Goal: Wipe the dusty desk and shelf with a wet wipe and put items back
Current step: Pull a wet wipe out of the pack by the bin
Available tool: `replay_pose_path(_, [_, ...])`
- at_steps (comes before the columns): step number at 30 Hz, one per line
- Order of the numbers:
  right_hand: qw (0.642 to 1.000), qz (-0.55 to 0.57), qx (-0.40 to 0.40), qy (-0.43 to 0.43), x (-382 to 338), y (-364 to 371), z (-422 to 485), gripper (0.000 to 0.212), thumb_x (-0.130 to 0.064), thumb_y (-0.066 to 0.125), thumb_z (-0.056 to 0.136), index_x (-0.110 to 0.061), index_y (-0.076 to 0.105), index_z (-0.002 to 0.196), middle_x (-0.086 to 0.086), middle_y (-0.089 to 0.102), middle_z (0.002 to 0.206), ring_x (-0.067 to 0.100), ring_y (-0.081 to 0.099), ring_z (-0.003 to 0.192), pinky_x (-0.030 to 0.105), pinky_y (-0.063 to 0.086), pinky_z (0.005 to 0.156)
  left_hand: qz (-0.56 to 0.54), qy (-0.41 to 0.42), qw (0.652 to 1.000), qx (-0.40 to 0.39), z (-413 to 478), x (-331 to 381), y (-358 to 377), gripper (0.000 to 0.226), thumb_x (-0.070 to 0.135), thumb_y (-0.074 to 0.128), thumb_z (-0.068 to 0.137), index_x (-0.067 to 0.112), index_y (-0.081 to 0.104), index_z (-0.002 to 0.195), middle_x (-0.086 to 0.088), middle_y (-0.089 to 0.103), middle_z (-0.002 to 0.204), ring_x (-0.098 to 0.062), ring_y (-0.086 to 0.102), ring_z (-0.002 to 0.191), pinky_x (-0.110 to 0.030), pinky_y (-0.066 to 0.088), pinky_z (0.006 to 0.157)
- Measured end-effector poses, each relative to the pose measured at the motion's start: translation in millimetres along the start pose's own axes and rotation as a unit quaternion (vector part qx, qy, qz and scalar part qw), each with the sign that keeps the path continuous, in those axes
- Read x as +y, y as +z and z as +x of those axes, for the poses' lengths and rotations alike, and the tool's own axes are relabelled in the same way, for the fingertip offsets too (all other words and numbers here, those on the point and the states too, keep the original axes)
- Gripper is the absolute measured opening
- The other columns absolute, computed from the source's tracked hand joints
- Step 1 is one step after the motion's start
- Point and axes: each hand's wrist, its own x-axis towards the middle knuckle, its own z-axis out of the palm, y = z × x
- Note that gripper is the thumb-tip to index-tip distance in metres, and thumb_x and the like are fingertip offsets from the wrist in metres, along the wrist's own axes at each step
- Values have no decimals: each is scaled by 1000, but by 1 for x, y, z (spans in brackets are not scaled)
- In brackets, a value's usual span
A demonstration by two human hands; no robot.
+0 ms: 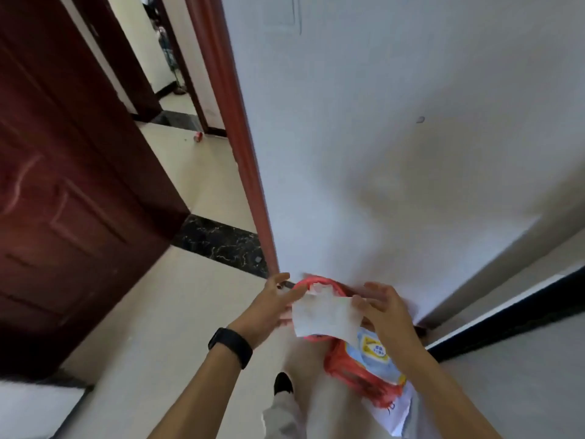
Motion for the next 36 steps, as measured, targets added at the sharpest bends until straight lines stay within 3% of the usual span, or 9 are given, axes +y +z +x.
replay_pose_path(3, [997,12,-70,20,7,22,-18,32,-11,73,87,-5,60,116,23,68,106,34,68,94,41,54,73,32,13,999,15,-46,-41,-21,71,6,75,84,45,42,134,-12,70,115,-16,67,86,-29,52,74])
replay_pose_path(5, [987,-24,-156,15,10,36,-31,46,-16,82,79,-6,58,117,13,67,104,15,70,83,26,55,61,26,31,997,59,-74,-57,-35,70,-2,68,87,47,47,132,-10,73,104,-10,61,69,-25,46,63])
replay_pose_path(7, [972,-105,-210,-8,15,49,-45,37,3,76,81,-8,61,113,15,68,108,7,69,77,17,53,61,31,30,995,93,-99,-68,-47,60,-4,62,89,39,56,130,-9,72,94,-12,60,68,-27,49,61])
replay_pose_path(10, [947,-217,-226,-74,20,74,-69,27,0,72,86,-23,70,99,17,74,92,25,68,76,15,48,62,86,25,989,118,-131,-85,-65,42,-2,57,90,29,68,116,-14,71,97,-16,61,72,-30,52,64])
replay_pose_path(14, [924,-250,-263,-123,25,115,-98,25,-4,72,88,-29,71,94,-9,77,92,1,70,81,14,50,71,95,28,988,118,-176,-110,-93,20,23,64,95,29,68,114,-1,76,102,-11,68,79,-21,50,67])
replay_pose_path(19, [894,-282,-299,-181,35,167,-155,24,-9,73,88,-32,73,97,-18,75,89,1,69,84,16,51,75,179,48,965,186,-245,-154,-135,38,30,78,80,34,67,116,14,67,109,-5,63,97,-23,52,89])
replay_pose_path(27, [809,-380,-358,-270,71,272,-284,24,-16,70,92,-29,73,111,-19,71,92,-9,64,83,8,49,81,204,74,886,411,-392,-238,-204,22,36,72,86,30,73,107,20,63,90,6,54,76,-4,37,59])
replay_pose_path(31, [723,-424,-399,-372,91,338,-341,16,-26,62,97,-23,72,110,-17,66,98,-1,63,90,8,44,78,174,51,853,489,-475,-279,-234,14,43,71,87,29,75,91,19,65,82,-2,58,77,-9,42,59])
replay_pose_path(36, [715,-384,-469,-348,108,418,-409,16,-32,58,98,-18,67,99,-13,59,102,3,57,93,23,45,88,37,88,843,529,-562,-320,-270,27,46,74,85,20,72,90,7,66,94,-11,61,90,-30,47,82])
